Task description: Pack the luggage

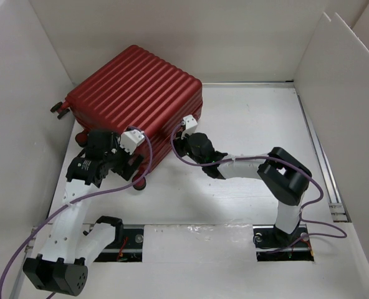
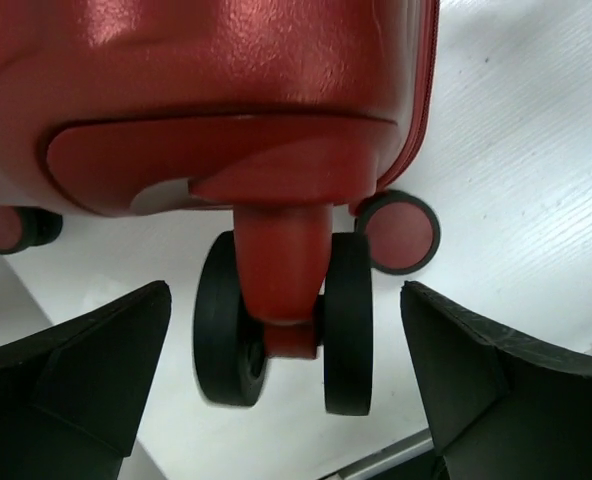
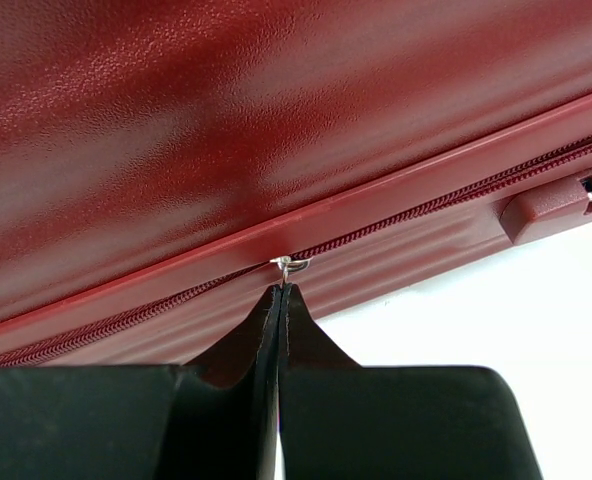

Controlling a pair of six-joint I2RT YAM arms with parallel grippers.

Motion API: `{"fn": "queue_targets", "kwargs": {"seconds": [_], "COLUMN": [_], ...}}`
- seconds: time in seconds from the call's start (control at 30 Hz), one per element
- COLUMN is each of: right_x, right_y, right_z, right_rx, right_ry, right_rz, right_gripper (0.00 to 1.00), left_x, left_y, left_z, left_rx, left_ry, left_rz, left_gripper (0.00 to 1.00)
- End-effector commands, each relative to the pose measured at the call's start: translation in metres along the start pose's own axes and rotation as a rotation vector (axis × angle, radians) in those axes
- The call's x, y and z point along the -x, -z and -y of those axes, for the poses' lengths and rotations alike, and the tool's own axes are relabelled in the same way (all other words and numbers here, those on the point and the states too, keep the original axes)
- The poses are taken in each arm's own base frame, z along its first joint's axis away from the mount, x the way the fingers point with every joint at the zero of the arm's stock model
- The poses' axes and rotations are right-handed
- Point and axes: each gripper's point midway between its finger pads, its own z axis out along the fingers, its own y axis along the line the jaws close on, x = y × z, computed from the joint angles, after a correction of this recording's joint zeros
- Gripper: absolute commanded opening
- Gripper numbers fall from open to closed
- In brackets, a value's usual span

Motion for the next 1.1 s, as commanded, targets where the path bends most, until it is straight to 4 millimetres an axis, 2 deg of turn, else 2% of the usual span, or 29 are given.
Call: {"fn": "queue_targets", "kwargs": {"seconds": [0.0, 0.07, 0.1, 0.13, 0.17, 0.23, 0.3, 0.33, 0.4, 0.43, 0.5, 0.53, 0.57, 0.63, 0.67, 0.7, 0.77, 0.8, 0.83, 0.9, 0.97, 1.0, 1.07], "right_x": [-0.014, -0.019, -0.026, -0.023, -0.025, -0.017, -0.010, -0.005, 0.000, 0.015, 0.030, 0.039, 0.056, 0.060, 0.067, 0.082, 0.099, 0.122, 0.119, 0.131, 0.143, 0.146, 0.160], "right_y": [0.005, 0.004, 0.005, 0.006, 0.005, 0.007, 0.009, 0.013, 0.018, 0.021, 0.021, 0.024, 0.021, 0.016, 0.018, 0.011, 0.010, 0.006, -0.003, -0.010, -0.028, -0.040, -0.052], "right_z": [-0.058, -0.050, -0.045, -0.039, -0.029, -0.004, 0.025, 0.053, 0.087, 0.120, 0.156, 0.189, 0.203, 0.233, 0.255, 0.267, 0.291, 0.297, 0.299, 0.313, 0.318, 0.305, 0.306], "right_rx": [0.184, 0.147, 0.124, 0.103, 0.068, 0.008, -0.083, -0.153, -0.244, -0.306, -0.373, -0.428, -0.450, -0.509, -0.546, -0.568, -0.603, -0.605, -0.596, -0.588, -0.530, -0.426, -0.340], "right_ry": [-0.021, -0.017, -0.011, -0.012, -0.011, -0.030, -0.033, -0.040, -0.051, -0.072, -0.069, -0.091, -0.069, -0.059, -0.061, -0.056, -0.046, -0.023, -0.009, 0.028, 0.111, 0.147, 0.236], "right_rz": [-0.041, -0.056, -0.085, -0.086, -0.093, -0.104, -0.105, -0.118, -0.122, -0.102, -0.088, -0.078, -0.063, -0.070, -0.067, -0.040, -0.014, 0.026, 0.017, 0.026, 0.042, 0.052, 0.124], "right_gripper": [0.00, 0.00, 0.00, 0.00, 0.00, 0.00, 0.00, 0.00, 0.00, 0.00, 0.00, 0.00, 0.00, 0.00, 0.00, 0.00, 0.00, 0.00, 0.00, 0.00, 0.00, 0.00, 0.00], "left_x": [0.019, 0.022, 0.024, 0.022, 0.023, 0.019, 0.014, 0.009, 0.001, 0.002, 0.001, 0.002, 0.002, 0.001, 0.001, -0.002, -0.003, -0.005, -0.008, -0.007, -0.006, -0.006, -0.005], "left_y": [-0.003, -0.006, -0.006, -0.008, -0.008, -0.013, -0.012, -0.014, -0.014, -0.011, -0.006, -0.004, -0.004, -0.003, -0.003, -0.006, -0.007, -0.007, -0.009, -0.009, -0.009, -0.010, -0.010], "left_z": [0.001, 0.005, 0.006, 0.010, 0.012, 0.014, 0.010, 0.009, 0.004, 0.003, 0.002, 0.001, 0.001, -0.001, -0.002, 0.000, -0.002, 0.000, 0.001, 0.002, 0.003, 0.004, 0.005], "left_rx": [-0.003, -0.023, -0.027, -0.047, -0.055, -0.064, -0.039, -0.027, 0.007, 0.014, 0.028, 0.034, 0.034, 0.043, 0.043, 0.033, 0.036, 0.032, 0.027, 0.018, 0.009, 0.000, -0.009], "left_ry": [0.042, 0.061, 0.058, 0.059, 0.059, 0.062, 0.076, 0.078, 0.070, 0.059, 0.035, 0.033, 0.016, 0.006, -0.005, -0.002, -0.010, -0.009, -0.017, -0.029, -0.042, -0.042, -0.062], "left_rz": [0.098, 0.116, 0.133, 0.132, 0.136, 0.119, 0.095, 0.079, 0.049, 0.063, 0.068, 0.078, 0.078, 0.073, 0.073, 0.055, 0.042, 0.034, 0.026, 0.031, 0.037, 0.042, 0.048], "left_gripper": [0.91, 0.78, 0.68, 0.48, 0.34, 0.00, 0.00, 0.00, 0.00, 0.00, 0.00, 0.00, 0.00, 0.00, 0.00, 0.00, 0.00, 0.00, 0.00, 0.00, 0.00, 0.00, 0.00]}}
